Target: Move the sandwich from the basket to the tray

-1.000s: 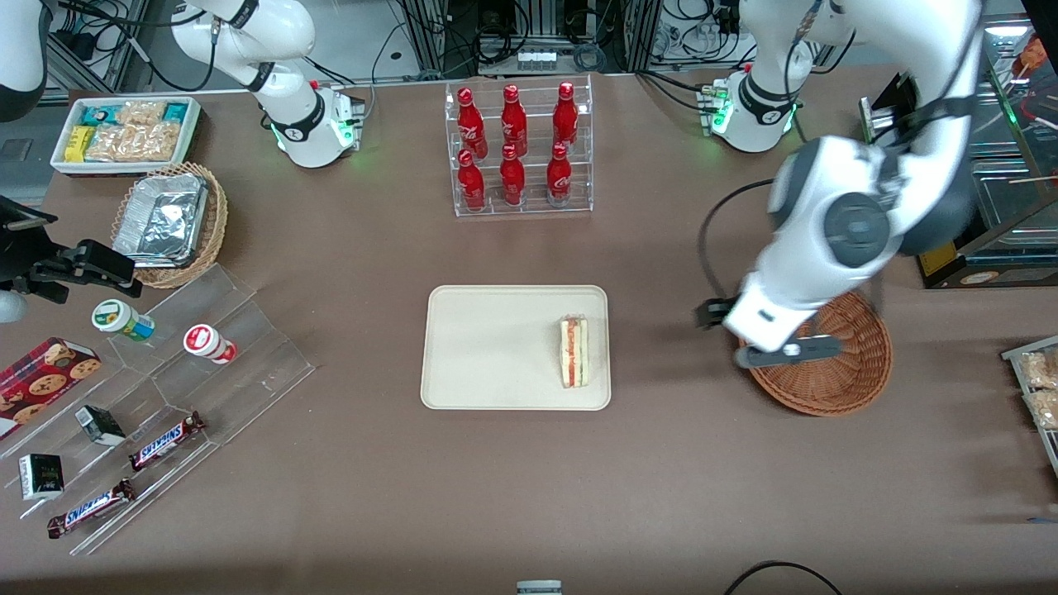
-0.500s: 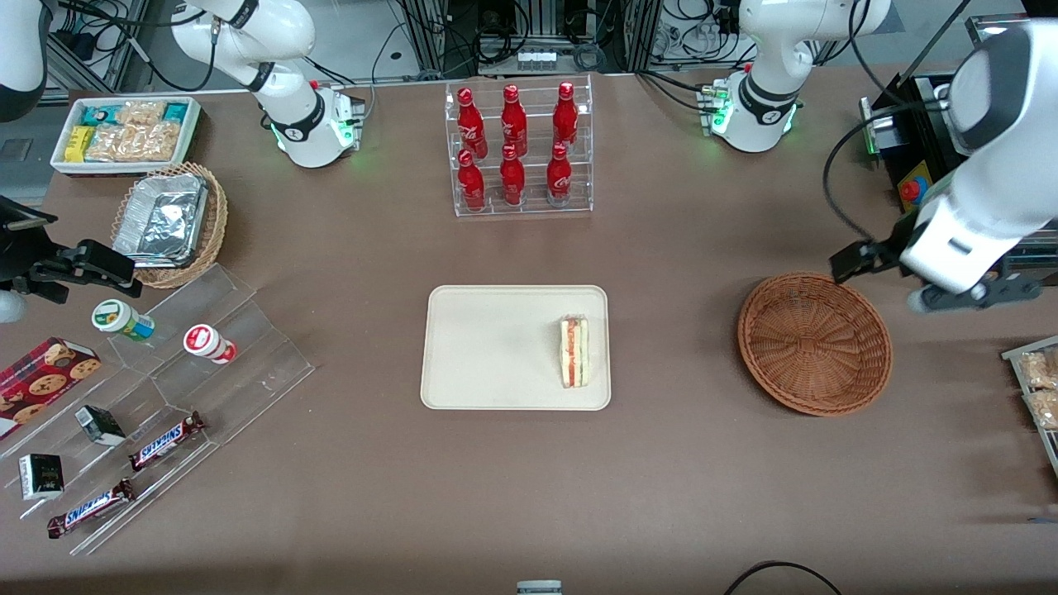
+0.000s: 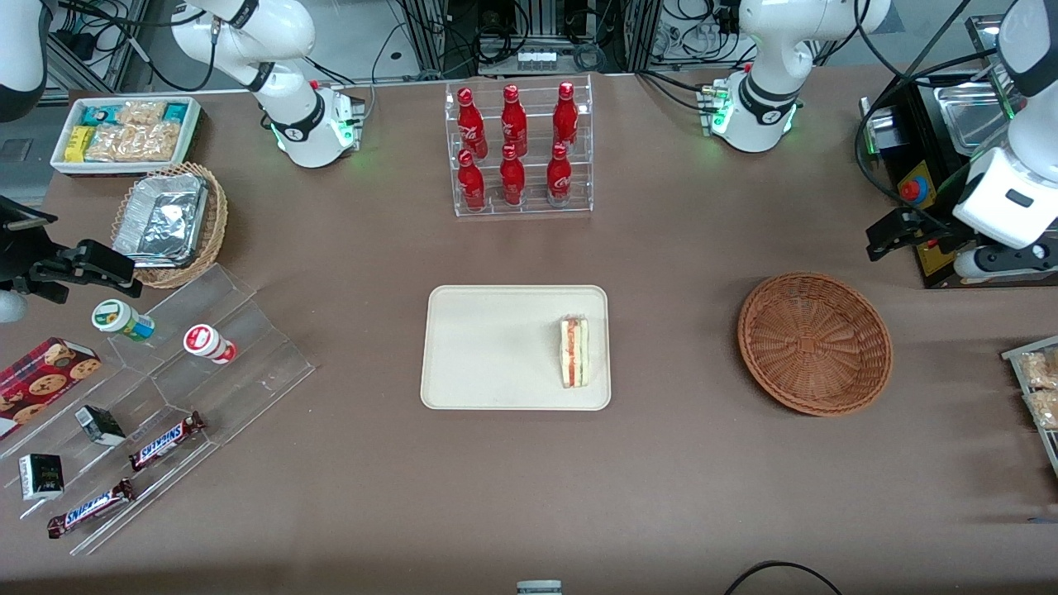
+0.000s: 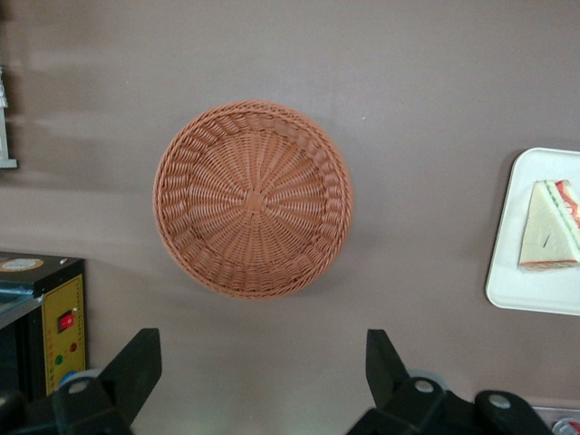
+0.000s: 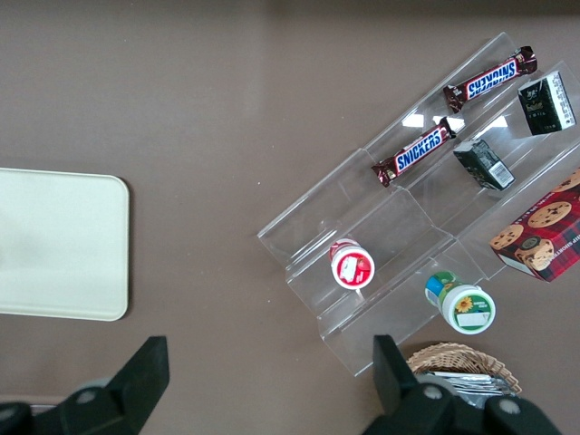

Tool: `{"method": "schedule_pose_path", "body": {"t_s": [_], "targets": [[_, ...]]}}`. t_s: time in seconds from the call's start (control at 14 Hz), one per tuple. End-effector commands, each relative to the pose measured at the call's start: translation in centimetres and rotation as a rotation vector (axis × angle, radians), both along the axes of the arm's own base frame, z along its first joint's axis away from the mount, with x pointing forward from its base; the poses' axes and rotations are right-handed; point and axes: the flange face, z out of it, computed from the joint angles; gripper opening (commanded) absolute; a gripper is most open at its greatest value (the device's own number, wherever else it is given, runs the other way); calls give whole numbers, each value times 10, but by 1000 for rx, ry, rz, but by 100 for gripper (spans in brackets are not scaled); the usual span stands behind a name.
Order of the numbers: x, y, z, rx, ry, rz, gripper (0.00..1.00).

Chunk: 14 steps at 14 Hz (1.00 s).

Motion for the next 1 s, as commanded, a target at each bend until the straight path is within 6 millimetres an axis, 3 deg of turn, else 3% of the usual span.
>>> {"method": "schedule_pose_path", "body": {"t_s": [0.0,0.93], "targets": [[-2,4,5,31,29,-57,100],[-27,8,27,48,62,-94,100]]}}
